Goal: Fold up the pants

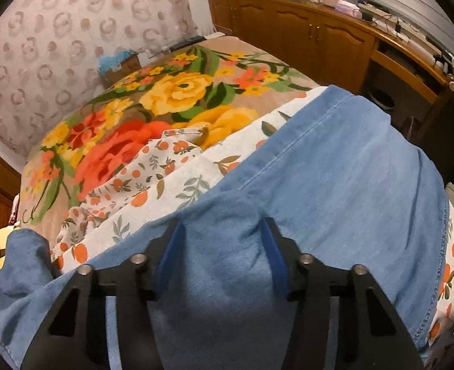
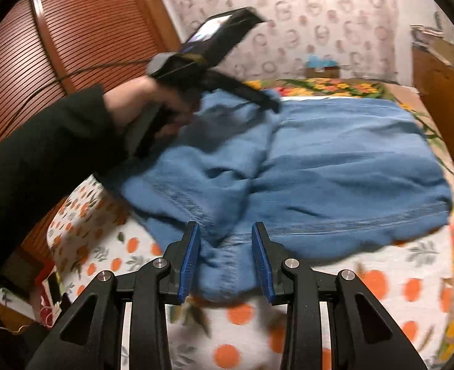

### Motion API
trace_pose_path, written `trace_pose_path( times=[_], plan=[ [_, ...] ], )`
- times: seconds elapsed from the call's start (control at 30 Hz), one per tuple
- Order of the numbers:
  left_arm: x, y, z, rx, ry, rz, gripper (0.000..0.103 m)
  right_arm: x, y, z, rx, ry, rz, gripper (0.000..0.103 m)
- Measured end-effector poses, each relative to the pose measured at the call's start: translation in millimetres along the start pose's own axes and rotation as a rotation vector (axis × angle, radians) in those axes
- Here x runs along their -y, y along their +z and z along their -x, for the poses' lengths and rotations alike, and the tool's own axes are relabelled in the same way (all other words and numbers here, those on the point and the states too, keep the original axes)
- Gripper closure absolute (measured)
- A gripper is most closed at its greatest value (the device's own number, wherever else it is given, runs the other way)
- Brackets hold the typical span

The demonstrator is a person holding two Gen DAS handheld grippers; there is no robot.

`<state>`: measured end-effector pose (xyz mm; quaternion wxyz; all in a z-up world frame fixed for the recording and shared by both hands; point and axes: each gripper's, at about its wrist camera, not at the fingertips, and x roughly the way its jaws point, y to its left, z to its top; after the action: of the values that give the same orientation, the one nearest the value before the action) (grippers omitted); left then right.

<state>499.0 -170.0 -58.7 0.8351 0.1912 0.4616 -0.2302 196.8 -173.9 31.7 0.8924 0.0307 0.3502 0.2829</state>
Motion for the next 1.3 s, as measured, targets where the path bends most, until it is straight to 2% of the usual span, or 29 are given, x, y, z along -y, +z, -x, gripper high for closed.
trace_pose_path(
  times=[0.07, 0.1, 0.17, 0.23, 0.27, 0.3, 0.37, 0.47, 0.57, 0.63, 0.67, 0.7, 0.77, 0.8, 0.83, 1.03, 1.1, 1.2, 1.3],
  plan=[
    [3, 2, -1, -0.003, -0.008, -0.007, 0.066, -6, 2, -6, -0.012, 0.028, 0.012, 0.067],
    [5, 2, -1, -0.003, -0.018, -0.013, 0.076, -7, 3, -10, -0.019, 0.033, 0.018, 0.067],
    [8, 3, 3, 0.009, -0.011, -0.026, 0.086, -9, 4, -13, -0.028, 0.022, 0.034, 0.067],
    [6, 4, 11, 0.061, 0.012, -0.004, 0.094, -6, 5, -17, -0.030, 0.010, 0.033, 0.068],
    [1, 5, 17, 0.089, 0.020, 0.020, 0.096, -2, 6, -18, -0.032, 0.017, 0.020, 0.090],
    [-3, 6, 18, 0.103, 0.025, 0.034, 0.097, -3, 7, -20, -0.036, 0.019, 0.017, 0.096],
    [-6, 6, 17, 0.111, 0.045, 0.034, 0.097, -1, 6, -15, -0.033, 0.028, 0.021, 0.096],
    [-12, 6, 21, 0.158, 0.130, 0.049, 0.097, 1, 3, -10, -0.027, 0.047, 0.012, 0.097],
    [-24, 6, 29, 0.191, 0.085, 0.110, 0.096, 1, -2, -6, -0.025, 0.045, 0.008, 0.096],
    [-22, 4, 39, 0.207, 0.077, 0.111, 0.082, 2, -4, -3, -0.017, 0.039, 0.002, 0.096],
    [-20, 2, 43, 0.214, 0.066, 0.110, 0.079, 4, -4, 0, -0.006, 0.036, -0.006, 0.095],
    [-16, -1, 48, 0.229, 0.050, 0.103, 0.075, 6, -5, 4, 0.006, 0.035, -0.015, 0.090],
    [-8, -9, 59, 0.256, 0.039, 0.088, 0.060, 10, -5, 13, 0.034, 0.024, -0.028, 0.084],
    [-4, -13, 64, 0.265, 0.035, 0.089, 0.044, 13, -6, 19, 0.048, 0.016, -0.031, 0.081],
    [0, -18, 68, 0.283, 0.023, 0.093, 0.034, 17, -6, 25, 0.061, 0.001, -0.034, 0.080],
    [12, -47, 78, 0.331, 0.006, 0.157, 0.031, 62, -9, 64, 0.124, -0.122, -0.099, 0.067],
    [18, -57, 75, 0.334, 0.008, 0.163, 0.031, 82, -11, 75, 0.129, -0.173, -0.132, 0.054],
    [30, -71, 66, 0.331, 0.010, 0.156, 0.031, 114, -14, 87, 0.137, -0.202, -0.188, 0.047],
    [42, -80, 55, 0.331, 0.044, 0.127, 0.031, 145, -16, 93, 0.136, -0.254, -0.251, 0.042]
  ],
)
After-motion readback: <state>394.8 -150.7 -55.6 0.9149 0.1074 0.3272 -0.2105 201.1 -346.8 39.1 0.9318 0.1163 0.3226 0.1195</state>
